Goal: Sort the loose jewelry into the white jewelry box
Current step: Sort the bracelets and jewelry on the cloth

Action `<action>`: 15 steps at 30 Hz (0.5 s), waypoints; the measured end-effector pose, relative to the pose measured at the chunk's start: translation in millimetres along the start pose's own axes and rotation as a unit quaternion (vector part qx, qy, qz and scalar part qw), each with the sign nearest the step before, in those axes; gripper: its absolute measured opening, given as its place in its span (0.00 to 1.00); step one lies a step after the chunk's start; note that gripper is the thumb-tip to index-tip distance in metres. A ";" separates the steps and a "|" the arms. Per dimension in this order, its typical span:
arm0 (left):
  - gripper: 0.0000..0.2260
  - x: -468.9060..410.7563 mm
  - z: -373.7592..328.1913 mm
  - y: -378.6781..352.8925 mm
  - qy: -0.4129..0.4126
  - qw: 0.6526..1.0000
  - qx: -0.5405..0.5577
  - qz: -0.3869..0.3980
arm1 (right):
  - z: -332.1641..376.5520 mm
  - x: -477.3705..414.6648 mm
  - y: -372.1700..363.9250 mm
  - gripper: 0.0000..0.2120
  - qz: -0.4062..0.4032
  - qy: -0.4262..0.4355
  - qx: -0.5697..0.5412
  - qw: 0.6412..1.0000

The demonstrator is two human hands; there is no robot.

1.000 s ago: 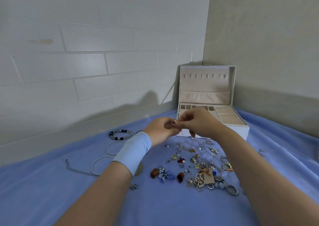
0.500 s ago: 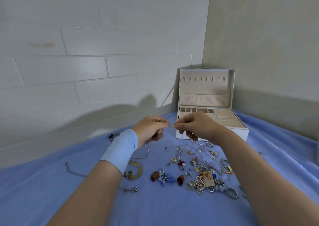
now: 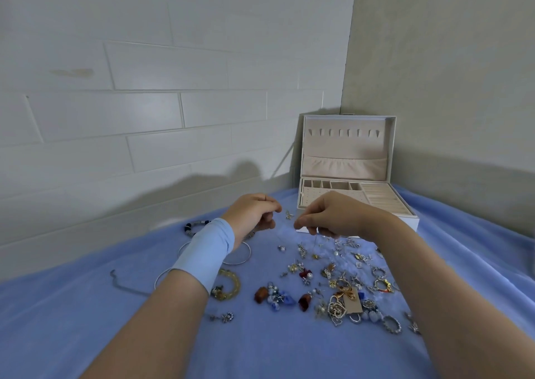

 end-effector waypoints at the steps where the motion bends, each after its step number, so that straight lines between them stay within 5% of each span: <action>1: 0.07 0.3 0.3 -1.6 0.008 0.998 0.054 0.007 | 0.2 -0.5 -0.1 0.08 0.003 0.004 -0.014 1.000; 3: 0.08 2.7 -0.1 -3.4 0.024 0.994 0.102 0.020 | 1.0 -3.2 -2.2 0.09 0.004 0.013 -0.084 0.996; 9: 0.09 8.3 -6.1 1.6 -0.007 0.997 -0.063 0.035 | 10.5 -6.8 -4.8 0.16 -0.013 0.055 -0.293 0.955; 15: 0.07 17.5 -21.0 -4.7 -0.022 0.992 -0.075 0.102 | 22.7 0.7 -4.8 0.15 0.011 0.071 -0.307 0.949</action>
Point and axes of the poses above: each hand's wrist, its own x-axis away from the middle knuckle, its own y-axis out of the back of the hand, z = x × y, the point moved 3 cm from there along -x, towards the middle knuckle, and after that the axes turned 1 degree about -y, right-handed, at the moved point
